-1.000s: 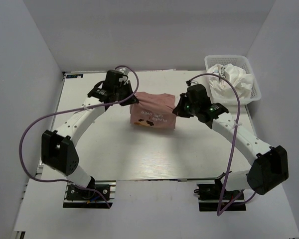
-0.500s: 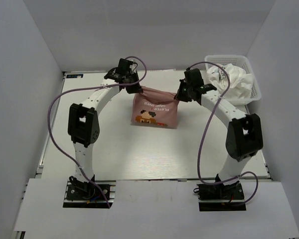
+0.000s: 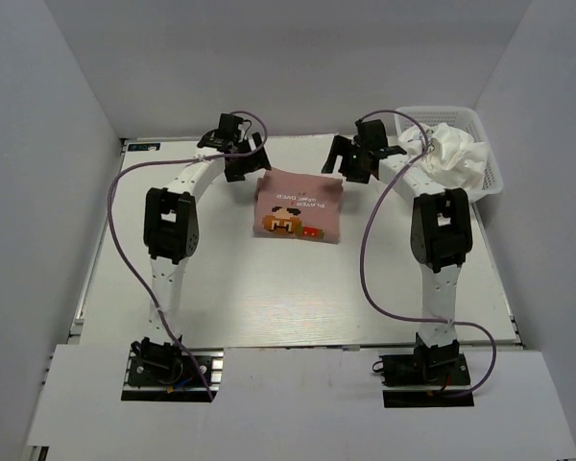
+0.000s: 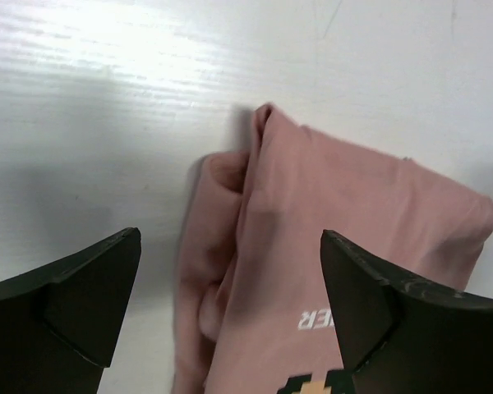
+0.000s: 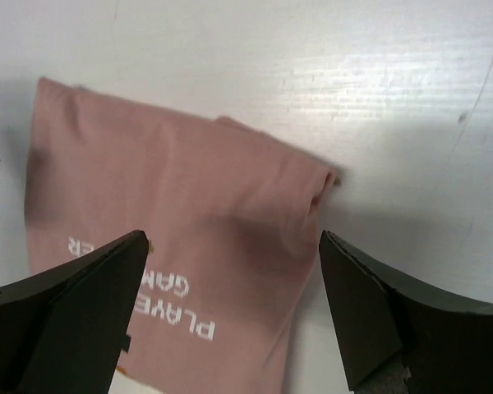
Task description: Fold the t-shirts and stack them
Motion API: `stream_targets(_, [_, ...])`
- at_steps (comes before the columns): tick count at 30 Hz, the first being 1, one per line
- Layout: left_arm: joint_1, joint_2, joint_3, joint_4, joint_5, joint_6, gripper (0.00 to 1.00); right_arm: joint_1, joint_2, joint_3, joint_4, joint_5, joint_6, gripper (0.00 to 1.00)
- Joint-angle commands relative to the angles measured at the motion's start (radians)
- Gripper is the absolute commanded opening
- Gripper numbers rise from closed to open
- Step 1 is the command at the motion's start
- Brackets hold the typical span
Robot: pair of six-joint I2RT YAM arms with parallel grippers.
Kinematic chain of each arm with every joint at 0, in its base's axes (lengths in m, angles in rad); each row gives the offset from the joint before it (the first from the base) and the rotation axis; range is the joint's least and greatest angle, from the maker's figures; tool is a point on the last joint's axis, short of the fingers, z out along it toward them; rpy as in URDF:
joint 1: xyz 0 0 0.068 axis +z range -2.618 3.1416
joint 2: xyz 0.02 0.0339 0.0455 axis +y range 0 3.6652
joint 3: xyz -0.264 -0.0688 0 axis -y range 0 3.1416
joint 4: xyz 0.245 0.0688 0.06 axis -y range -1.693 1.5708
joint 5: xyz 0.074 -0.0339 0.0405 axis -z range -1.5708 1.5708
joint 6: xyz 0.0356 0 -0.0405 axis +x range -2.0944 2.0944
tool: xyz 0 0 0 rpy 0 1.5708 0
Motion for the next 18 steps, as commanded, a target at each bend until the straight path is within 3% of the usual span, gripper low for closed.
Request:
stream_targets(1, [-0.004, -0.148, -0.092, 0.073, 0.045, 0.044, 1.0, 0.007, -0.116, -0.094, 0.082, -0.064, -0.021, 0.9])
stream_targets(10, [-0.034, -0.158, -0.282, 0.085, 0.155, 0.188, 1.0, 0.01, -0.332, -0.385, 0.141, -0.075, -0.035, 0.9])
stream_targets(12, [-0.034, -0.145, -0.321, 0.109, 0.175, 0.188, 0.94, 0.005, -0.383, -0.43, 0.146, -0.067, -0.03, 0.9])
stream_targets(14, [-0.024, -0.113, -0.321, 0.084, 0.175, 0.188, 0.86, 0.005, -0.421, -0.476, 0.147, -0.057, -0.03, 0.9])
stream_targets(17, [-0.024, -0.079, -0.298, 0.047, 0.206, 0.206, 0.63, 0.007, -0.496, -0.536, 0.146, -0.035, -0.027, 0.9])
stream_targets(18, [-0.033, -0.079, -0.298, 0.047, 0.206, 0.223, 0.46, 0.002, -0.509, -0.544, 0.147, -0.021, -0.027, 0.9])
